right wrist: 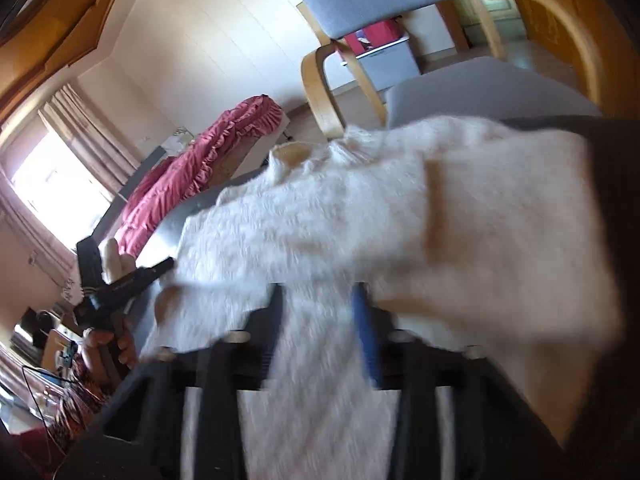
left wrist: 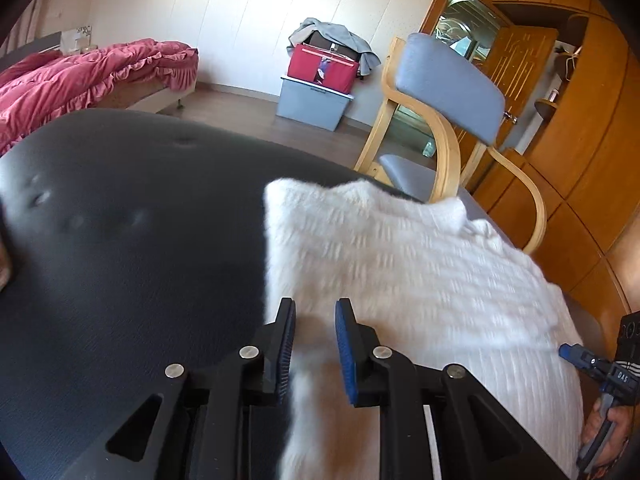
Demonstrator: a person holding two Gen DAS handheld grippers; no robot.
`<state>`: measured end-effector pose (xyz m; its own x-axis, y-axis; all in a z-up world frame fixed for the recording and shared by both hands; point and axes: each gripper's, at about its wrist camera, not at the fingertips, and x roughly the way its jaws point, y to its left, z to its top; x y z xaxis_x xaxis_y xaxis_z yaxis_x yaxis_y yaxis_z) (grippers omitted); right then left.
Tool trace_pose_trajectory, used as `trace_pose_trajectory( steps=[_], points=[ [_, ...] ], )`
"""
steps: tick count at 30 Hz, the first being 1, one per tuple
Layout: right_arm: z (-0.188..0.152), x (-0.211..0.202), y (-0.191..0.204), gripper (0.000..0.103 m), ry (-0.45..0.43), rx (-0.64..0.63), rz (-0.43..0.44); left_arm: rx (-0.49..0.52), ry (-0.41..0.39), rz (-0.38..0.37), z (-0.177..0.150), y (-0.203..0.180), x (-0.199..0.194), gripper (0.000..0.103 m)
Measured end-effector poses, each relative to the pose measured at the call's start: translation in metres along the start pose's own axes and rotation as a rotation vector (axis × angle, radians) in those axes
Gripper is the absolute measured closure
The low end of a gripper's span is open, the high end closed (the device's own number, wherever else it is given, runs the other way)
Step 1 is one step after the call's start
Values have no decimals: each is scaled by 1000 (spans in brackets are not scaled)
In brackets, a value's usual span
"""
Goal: Fold clothes
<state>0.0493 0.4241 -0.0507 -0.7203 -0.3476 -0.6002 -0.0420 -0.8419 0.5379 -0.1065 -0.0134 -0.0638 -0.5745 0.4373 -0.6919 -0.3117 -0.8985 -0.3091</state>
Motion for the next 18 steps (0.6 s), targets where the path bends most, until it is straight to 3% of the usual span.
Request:
trace_pose_trajectory(
  steps=[6, 13, 18],
  points=[
    [-45, -57, -9, 57, 14, -2, -66, -5, 86, -17, -33, 21, -27, 83],
    [-98, -118, -22, 57, 12, 49, -133, -17, 149, -134, -78, 39, -67, 83],
    [-133, -150, -33, 57, 39, 115, -84, -21, 180, -265, -112, 45, -97, 81]
  ],
)
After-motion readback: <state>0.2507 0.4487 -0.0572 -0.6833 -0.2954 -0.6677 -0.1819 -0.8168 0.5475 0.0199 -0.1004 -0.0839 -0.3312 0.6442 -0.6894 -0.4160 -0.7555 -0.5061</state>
